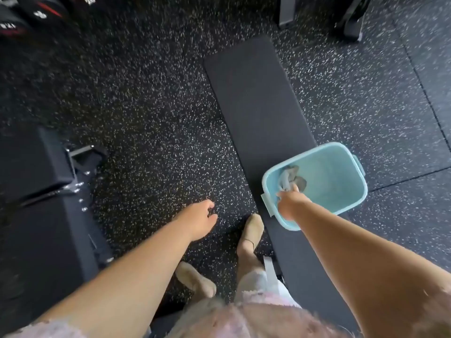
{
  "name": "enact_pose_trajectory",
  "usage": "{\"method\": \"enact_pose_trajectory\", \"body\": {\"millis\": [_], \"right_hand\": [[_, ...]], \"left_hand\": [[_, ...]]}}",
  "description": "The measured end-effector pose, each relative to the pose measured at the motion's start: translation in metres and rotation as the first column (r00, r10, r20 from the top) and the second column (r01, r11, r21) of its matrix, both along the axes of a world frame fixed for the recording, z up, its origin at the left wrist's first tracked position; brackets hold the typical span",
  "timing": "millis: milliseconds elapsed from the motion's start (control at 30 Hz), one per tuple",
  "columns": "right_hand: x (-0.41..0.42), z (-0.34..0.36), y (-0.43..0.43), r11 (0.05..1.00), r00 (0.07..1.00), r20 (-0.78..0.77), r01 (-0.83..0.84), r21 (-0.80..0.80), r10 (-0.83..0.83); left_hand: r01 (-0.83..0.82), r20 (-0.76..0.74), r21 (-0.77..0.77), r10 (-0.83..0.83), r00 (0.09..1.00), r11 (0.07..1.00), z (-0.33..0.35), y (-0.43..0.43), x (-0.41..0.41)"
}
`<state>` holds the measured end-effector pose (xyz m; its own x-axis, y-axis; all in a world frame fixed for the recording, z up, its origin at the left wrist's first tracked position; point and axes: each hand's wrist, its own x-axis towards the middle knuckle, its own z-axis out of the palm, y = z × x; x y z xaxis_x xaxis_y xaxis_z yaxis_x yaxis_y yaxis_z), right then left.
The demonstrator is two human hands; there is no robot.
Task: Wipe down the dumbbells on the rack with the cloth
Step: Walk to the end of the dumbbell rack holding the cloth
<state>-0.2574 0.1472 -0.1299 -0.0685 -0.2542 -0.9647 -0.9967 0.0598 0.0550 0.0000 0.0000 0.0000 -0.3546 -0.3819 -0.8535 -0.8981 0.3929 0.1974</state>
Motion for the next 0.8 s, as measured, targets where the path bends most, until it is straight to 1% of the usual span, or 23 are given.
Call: {"method": "enact_pose_trajectory", "body": {"millis": [33,67,167,267,300,333,367,400,500,567,667,800], "right_hand": [[0.002,-0.003,-0.002,1.0,1.0,-0.025,-0.012,0.011,0.012],[-0.002,-0.005,-0.005,1.0,0.999,-0.034,0.014,0.027,-0.013],[0.0,-0.008,-0.011,0.973,0.972,-0.048,0.231,0.028,-0.229],[0.0,-0.029,-0.006,0.935,0.934,-0.056,0.353,-0.011,-0.353],[0.001,-0.032,-0.002,0.9,0.898,-0.06,0.435,-0.032,-0.436],[0.002,-0.029,-0.002,0.889,0.888,-0.058,0.455,-0.045,-0.457],[0.003,-0.02,0.001,0.852,0.852,-0.049,0.516,-0.093,-0.521],[0.004,-0.012,0.003,0.829,0.835,-0.038,0.539,-0.152,-0.549],[0.007,0.007,0.01,0.717,0.758,-0.027,0.605,-0.347,-0.652],[0.008,0.021,0.014,0.705,0.746,-0.048,0.605,-0.37,-0.665],[0.007,0.047,0.017,0.663,0.738,-0.017,0.595,-0.454,-0.674],[0.001,0.087,0.013,0.56,0.693,0.064,0.63,-0.538,-0.718]], "left_hand": [[0.007,-0.005,0.004,-0.007,1.0,1.0,-0.006,-0.001,-0.003],[0.019,-0.005,0.002,-0.019,1.0,1.0,-0.01,-0.001,-0.007],[0.038,-0.009,0.015,-0.038,0.999,0.999,-0.021,0.0,-0.014],[0.037,-0.008,0.015,-0.036,0.999,0.999,-0.039,-0.001,-0.012],[0.03,0.002,0.015,-0.03,1.0,0.999,-0.044,-0.002,-0.011],[0.027,0.01,0.019,-0.028,1.0,0.999,-0.049,-0.003,-0.01],[0.031,0.018,0.025,-0.031,0.999,0.999,-0.053,-0.003,-0.009],[0.035,0.023,0.032,-0.036,0.999,0.999,-0.055,-0.003,-0.007],[0.021,0.02,0.037,-0.022,1.0,0.999,-0.054,-0.005,-0.007],[0.015,0.001,0.032,-0.015,1.0,0.999,-0.047,-0.006,-0.008],[0.021,-0.032,0.042,-0.019,0.999,0.999,-0.03,-0.011,-0.014],[0.006,-0.071,0.011,-0.005,0.997,1.0,-0.001,-0.029,-0.021]]}}
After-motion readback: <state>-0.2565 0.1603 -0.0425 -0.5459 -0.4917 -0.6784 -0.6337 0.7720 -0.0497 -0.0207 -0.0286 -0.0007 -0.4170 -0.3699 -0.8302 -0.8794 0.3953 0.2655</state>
